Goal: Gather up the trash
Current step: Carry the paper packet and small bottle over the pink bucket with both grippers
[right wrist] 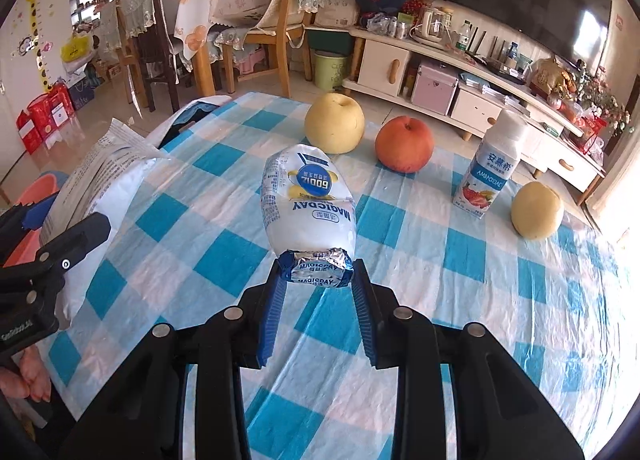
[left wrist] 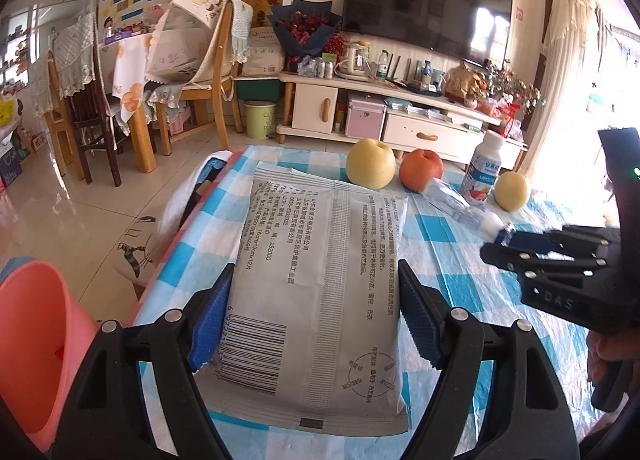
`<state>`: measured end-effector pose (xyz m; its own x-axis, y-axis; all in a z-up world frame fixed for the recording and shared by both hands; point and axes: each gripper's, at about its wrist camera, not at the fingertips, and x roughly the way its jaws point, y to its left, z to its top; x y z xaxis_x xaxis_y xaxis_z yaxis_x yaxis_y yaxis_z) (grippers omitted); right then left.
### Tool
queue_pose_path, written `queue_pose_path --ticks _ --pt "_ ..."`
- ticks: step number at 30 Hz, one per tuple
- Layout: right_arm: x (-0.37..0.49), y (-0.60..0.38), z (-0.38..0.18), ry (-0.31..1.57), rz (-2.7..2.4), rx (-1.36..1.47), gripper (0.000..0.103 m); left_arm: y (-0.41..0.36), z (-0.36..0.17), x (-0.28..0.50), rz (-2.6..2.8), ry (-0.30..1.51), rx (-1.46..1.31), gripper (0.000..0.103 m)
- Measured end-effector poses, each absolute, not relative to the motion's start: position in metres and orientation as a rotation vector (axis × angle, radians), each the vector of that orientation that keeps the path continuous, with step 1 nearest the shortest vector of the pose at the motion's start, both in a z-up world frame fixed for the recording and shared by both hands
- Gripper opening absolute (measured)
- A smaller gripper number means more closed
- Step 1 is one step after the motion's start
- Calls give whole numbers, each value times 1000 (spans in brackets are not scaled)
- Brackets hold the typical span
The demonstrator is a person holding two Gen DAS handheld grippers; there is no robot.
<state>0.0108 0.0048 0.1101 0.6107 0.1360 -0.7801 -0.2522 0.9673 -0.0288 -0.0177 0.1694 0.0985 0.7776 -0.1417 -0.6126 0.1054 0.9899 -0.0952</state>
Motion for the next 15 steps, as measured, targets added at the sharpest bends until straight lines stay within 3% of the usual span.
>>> queue_pose_path --ticks 15 --pt "-100 47 137 829 374 2 35 232 128 -93 -71 618 -136 77"
